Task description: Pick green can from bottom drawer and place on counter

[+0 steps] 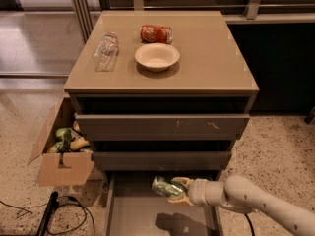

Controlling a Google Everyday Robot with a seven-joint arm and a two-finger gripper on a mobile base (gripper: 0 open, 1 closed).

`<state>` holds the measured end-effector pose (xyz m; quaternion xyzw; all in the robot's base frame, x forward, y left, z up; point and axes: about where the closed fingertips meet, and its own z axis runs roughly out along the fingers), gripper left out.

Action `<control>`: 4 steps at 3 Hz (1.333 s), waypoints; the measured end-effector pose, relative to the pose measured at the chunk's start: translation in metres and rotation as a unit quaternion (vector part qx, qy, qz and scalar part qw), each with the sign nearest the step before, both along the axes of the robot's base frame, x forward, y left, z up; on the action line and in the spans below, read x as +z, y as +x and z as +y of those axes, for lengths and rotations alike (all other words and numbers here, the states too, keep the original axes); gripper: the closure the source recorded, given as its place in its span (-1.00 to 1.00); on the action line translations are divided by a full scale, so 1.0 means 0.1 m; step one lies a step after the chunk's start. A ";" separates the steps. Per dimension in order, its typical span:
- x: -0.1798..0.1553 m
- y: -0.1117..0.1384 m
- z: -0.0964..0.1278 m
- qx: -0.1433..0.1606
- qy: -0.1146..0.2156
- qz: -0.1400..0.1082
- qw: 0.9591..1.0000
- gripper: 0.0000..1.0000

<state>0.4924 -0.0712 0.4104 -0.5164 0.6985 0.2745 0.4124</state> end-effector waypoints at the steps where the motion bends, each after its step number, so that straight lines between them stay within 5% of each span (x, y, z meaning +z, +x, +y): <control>1: 0.64 -0.03 -0.03 0.013 -0.018 -0.052 0.998 1.00; 2: 1.47 -0.14 -0.14 0.024 -0.044 -0.115 0.992 1.00; 3: 2.55 -0.20 -0.45 0.026 -0.081 -0.173 0.981 1.00; 4: 3.25 -0.20 -0.59 0.044 -0.092 -0.190 0.977 1.00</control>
Offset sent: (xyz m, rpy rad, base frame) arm -0.0278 -0.0485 0.2858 -0.1915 -0.4381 0.0525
